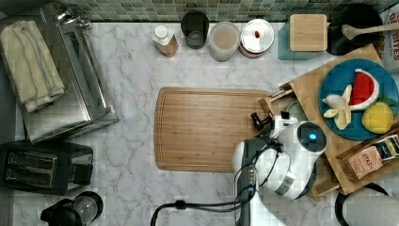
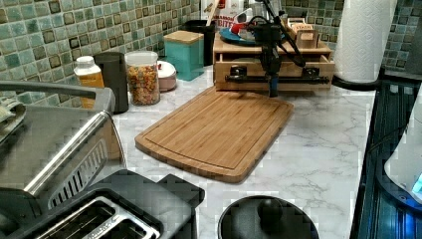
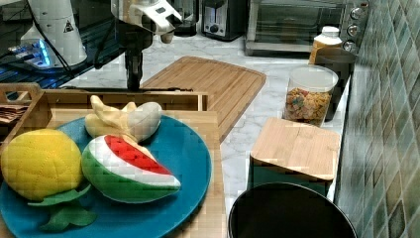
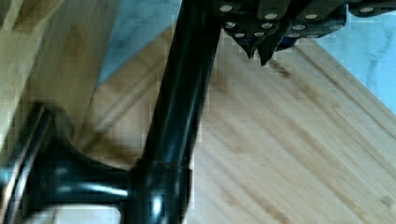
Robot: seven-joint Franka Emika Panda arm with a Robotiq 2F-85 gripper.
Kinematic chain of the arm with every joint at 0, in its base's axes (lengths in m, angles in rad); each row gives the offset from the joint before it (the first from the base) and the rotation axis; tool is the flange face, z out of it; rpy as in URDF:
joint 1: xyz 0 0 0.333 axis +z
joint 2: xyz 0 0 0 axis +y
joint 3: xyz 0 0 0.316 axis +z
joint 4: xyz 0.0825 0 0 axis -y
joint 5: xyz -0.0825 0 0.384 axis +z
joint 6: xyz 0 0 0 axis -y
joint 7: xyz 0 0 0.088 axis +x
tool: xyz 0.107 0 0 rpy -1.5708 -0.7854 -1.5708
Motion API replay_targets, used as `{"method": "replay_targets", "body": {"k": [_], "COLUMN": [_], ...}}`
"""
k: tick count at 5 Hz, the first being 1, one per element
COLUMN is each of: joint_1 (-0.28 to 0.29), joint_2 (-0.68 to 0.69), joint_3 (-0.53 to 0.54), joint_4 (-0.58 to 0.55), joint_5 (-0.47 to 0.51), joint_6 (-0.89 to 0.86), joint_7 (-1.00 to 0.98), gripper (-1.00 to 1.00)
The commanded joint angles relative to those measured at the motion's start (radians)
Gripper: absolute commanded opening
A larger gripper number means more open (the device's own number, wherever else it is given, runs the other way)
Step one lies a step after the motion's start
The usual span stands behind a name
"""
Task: Close the drawer.
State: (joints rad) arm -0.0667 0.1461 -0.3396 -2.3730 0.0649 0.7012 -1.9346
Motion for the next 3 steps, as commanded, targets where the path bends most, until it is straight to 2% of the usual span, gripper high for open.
{"method": "replay_targets", "body": {"k": [1,3], "joint_1": [-0.090,-0.112], "joint_2": [0.119,0.105], "joint_3": [-0.090,-0.100], "joint_4": [0.377,0.369], "joint_5": [0.071,-0.044], "joint_6": [0.100,0.226], "joint_7": [-0.076,0.019], "gripper": [-1.00,-1.00]}}
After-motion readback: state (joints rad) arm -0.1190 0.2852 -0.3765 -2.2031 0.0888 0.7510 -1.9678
